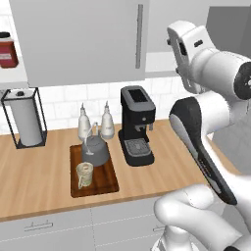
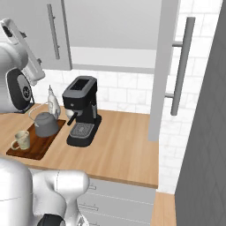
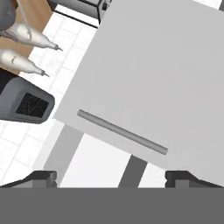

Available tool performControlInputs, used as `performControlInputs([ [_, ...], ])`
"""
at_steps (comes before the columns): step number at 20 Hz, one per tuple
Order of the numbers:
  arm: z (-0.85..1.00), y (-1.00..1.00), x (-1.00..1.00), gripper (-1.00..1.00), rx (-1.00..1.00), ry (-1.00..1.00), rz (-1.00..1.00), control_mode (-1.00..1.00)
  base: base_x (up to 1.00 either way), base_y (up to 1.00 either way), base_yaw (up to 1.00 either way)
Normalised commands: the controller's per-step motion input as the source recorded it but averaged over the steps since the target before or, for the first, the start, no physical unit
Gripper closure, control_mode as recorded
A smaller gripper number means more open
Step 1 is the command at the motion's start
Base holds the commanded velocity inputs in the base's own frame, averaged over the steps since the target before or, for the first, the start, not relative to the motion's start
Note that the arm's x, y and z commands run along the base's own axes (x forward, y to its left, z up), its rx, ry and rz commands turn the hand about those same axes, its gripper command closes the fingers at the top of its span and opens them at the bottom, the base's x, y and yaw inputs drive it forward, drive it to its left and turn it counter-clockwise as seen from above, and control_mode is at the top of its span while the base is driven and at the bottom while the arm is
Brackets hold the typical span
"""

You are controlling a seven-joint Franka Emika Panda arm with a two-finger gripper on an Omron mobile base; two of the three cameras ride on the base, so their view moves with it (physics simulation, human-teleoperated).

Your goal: Pick the kettle from the counter and place it on the tray. Then pick the mug from the cabinet and place it on the tray. Then close the cabinet doors.

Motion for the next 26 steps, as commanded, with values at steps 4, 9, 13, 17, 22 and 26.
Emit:
performControlInputs([
  [4,0.00,-0.52,-0.33,-1.00,0.01,0.08,0.00,-1.00,0.00,0.00,0.00],
  [9,0.00,-0.48,-0.15,-1.00,0.00,0.14,0.00,-1.00,0.00,0.00,0.00],
  [13,0.00,-0.38,-0.09,-1.00,0.00,0.12,0.00,-1.00,0.00,0.00,0.00],
  [17,-0.01,-0.24,0.00,-1.00,0.00,0.13,-0.02,-1.00,0.00,0.00,0.00],
  [22,-0.02,-0.05,0.00,-1.00,0.00,0.02,-0.01,-1.00,0.00,0.00,0.00],
  [26,0.00,-0.11,-0.31,-1.00,0.00,0.00,0.00,-1.00,0.00,0.00,0.00],
])
